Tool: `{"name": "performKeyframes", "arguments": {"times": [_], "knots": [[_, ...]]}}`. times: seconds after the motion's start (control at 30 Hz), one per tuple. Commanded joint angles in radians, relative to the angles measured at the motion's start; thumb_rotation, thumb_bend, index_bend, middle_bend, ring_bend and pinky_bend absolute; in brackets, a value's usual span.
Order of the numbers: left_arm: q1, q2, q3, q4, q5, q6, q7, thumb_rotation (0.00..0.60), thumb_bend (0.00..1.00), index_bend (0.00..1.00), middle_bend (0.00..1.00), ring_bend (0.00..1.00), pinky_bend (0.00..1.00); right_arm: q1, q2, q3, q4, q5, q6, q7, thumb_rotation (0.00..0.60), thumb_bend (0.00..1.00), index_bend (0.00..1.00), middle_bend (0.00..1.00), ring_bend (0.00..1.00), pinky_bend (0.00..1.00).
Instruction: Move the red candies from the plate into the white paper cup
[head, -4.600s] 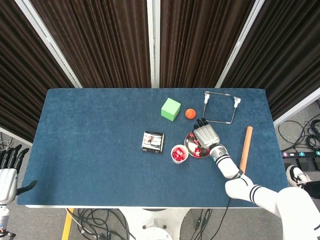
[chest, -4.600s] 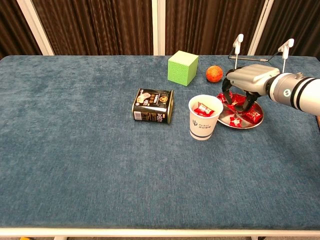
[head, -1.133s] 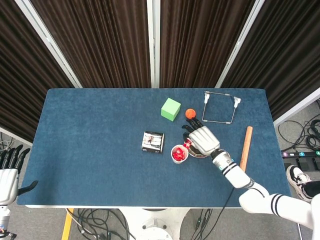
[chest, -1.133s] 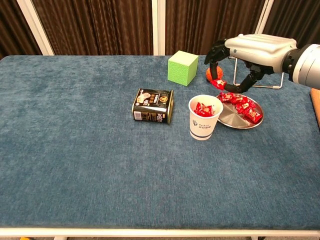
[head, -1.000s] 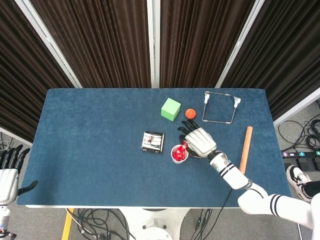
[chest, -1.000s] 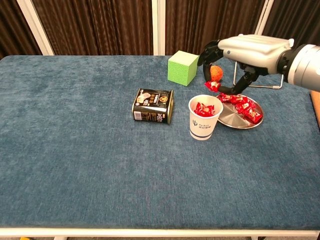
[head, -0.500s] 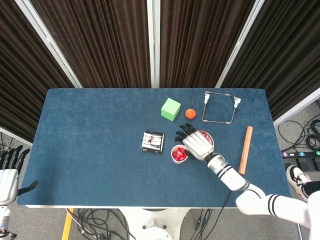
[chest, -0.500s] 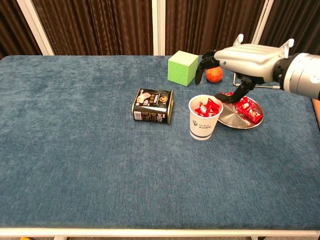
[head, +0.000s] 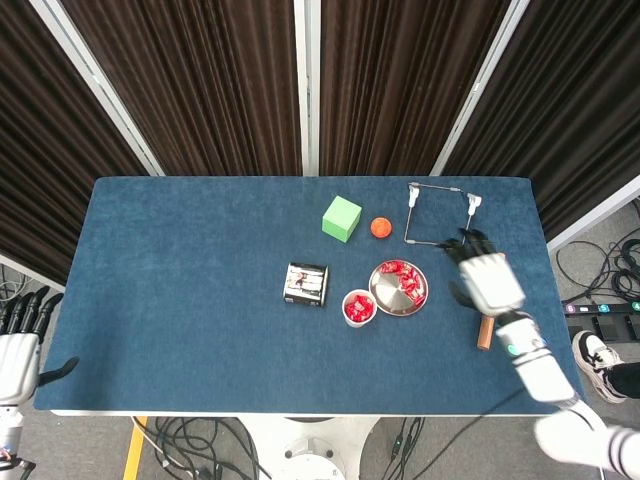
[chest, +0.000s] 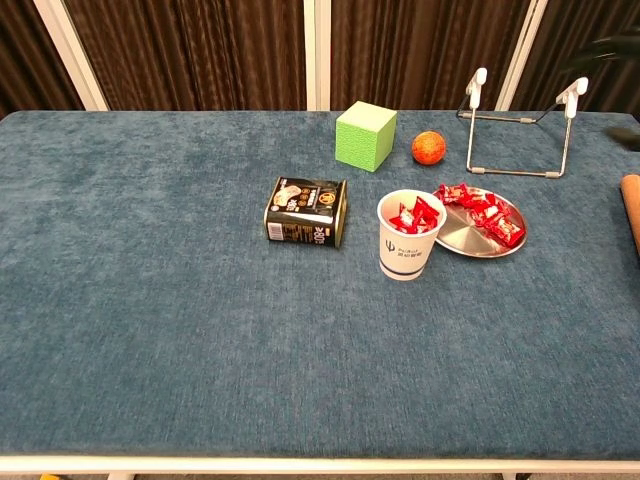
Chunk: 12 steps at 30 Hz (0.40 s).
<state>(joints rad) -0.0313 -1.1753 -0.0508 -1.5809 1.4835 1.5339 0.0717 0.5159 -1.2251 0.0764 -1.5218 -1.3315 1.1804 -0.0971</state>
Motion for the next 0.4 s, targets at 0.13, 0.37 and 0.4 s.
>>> {"name": "performKeyframes", "arguments": {"times": [0.13, 0.37, 0.4], "knots": [[-0.015, -0.005, -0.008, -0.001, 0.010, -0.003, 0.005, 0.600, 0.00, 0.16, 0.14, 0.08, 0.09, -0.197, 0.109, -0.086, -0.056, -0.047, 0.188, 0.123, 0.600, 0.37, 0.00, 0.05, 0.00, 0.07], [-0.023, -0.001, -0.009, -0.011, 0.017, -0.006, 0.014, 0.600, 0.00, 0.16, 0.14, 0.08, 0.09, -0.334, 0.137, -0.125, -0.078, -0.112, 0.346, 0.180, 0.600, 0.37, 0.00, 0.04, 0.00, 0.03], [-0.025, -0.001, -0.010, -0.013, 0.017, -0.007, 0.015, 0.600, 0.00, 0.16, 0.14, 0.08, 0.09, -0.345, 0.137, -0.126, -0.078, -0.116, 0.356, 0.183, 0.600, 0.37, 0.00, 0.04, 0.00, 0.03]]}}
